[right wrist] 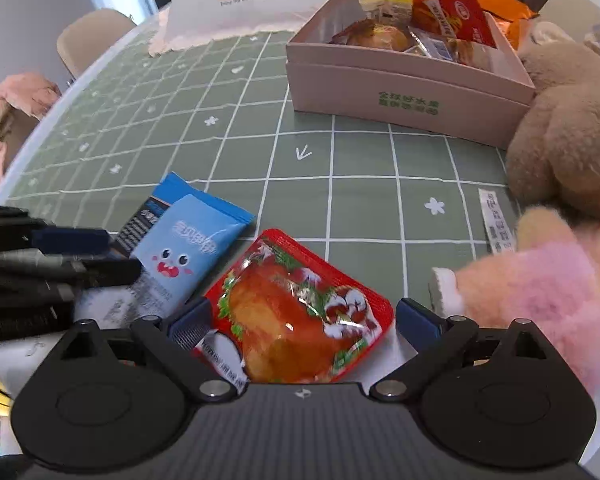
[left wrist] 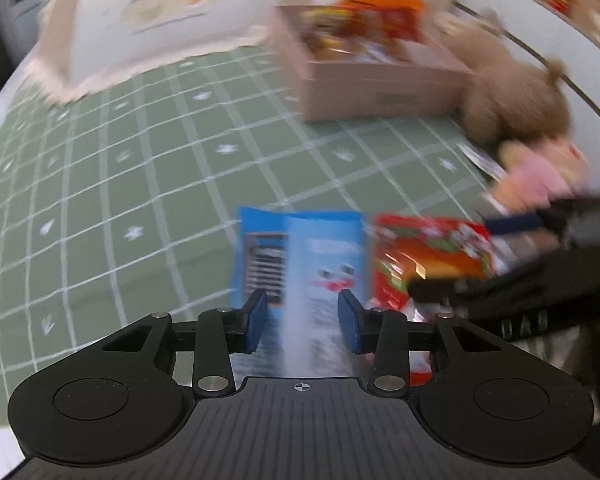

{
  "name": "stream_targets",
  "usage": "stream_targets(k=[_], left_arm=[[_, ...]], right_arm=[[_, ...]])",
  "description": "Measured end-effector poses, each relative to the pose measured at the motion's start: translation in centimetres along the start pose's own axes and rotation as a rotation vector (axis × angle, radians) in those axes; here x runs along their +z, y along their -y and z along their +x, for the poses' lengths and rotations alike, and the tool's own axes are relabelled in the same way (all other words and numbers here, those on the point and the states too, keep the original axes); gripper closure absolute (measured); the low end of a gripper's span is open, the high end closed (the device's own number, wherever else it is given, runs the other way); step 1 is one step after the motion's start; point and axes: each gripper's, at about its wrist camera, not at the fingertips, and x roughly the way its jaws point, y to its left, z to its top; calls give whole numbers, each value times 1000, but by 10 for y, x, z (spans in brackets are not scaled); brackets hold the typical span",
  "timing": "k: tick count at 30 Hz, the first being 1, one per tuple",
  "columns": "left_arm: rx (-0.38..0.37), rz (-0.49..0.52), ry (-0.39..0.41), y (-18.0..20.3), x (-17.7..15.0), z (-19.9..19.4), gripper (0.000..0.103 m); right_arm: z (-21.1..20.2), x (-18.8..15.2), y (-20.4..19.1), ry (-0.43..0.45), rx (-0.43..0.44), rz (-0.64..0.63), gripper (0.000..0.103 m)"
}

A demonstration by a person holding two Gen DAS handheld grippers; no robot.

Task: Organize snacks
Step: 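Grasp the large red chicken packet with the right tool while the left holds the blue packet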

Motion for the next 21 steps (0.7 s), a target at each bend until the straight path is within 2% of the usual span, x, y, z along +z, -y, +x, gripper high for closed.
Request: stream_targets(k=[2,5,7,9,10,13,15,16,19,21], left_arm=[[9,62,-18,8,-5,6,57],[76,147,8,15,-7,10,57],[120,148,13,12,-5,14,56],[124,124,5,7,-2,18,52],[108,118,-2,6,-1,20,48],[42,125,-16,9,1,22,22],[6,64,-8,-1,5,20,22],[9,23,6,-7,7,17,25],[75,-43,24,-23,9,18,27],[71,-56,-2,-29,9,25,27]], right_arm=[[-7,-3,3,11,-22,-8,5],[-11,-7,10,1,-10,6,5],[-11,-10,10,-1,-10,7,5],[-11,-14,9,-3,-16,8,5],[-11,-16,9,-3,-15,14,5],[-9,-20,10,-10,7,46,3],[-8,-24,12,-20,27,69,2],[-8,-25,12,-24,34,73,2],[-8,-30,6,-22,28,55,0],[-8,-33,1,-16,19,36,0]])
